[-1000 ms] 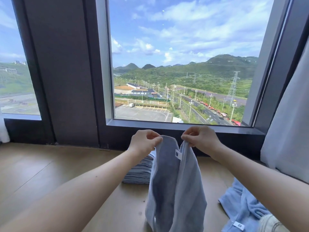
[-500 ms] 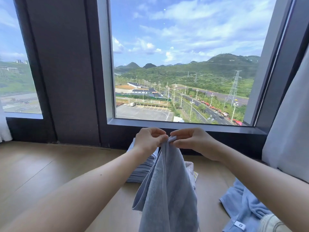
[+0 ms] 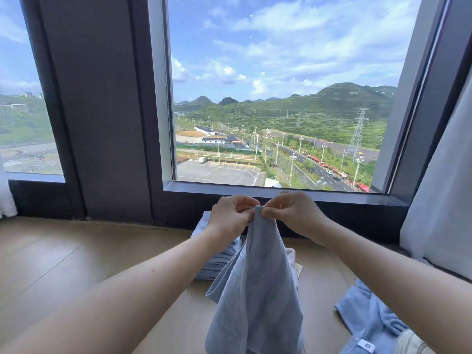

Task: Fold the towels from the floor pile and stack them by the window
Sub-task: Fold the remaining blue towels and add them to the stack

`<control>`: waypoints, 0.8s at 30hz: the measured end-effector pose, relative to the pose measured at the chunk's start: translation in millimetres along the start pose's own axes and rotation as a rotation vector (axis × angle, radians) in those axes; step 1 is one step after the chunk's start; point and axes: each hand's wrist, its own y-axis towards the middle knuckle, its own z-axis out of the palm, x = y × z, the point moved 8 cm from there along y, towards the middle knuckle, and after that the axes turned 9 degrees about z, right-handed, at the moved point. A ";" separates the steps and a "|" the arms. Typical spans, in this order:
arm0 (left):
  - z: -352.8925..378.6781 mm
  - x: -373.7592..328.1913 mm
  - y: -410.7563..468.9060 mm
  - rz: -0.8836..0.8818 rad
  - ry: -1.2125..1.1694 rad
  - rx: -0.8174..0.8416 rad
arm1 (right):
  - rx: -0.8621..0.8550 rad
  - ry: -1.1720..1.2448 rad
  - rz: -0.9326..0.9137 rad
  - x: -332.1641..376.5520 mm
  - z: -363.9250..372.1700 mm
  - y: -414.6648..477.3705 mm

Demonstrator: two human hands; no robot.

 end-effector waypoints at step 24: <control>2.5 -9.9 -4.9 -0.002 -0.098 0.005 | -0.096 -0.050 -0.023 6.3 -3.7 2.2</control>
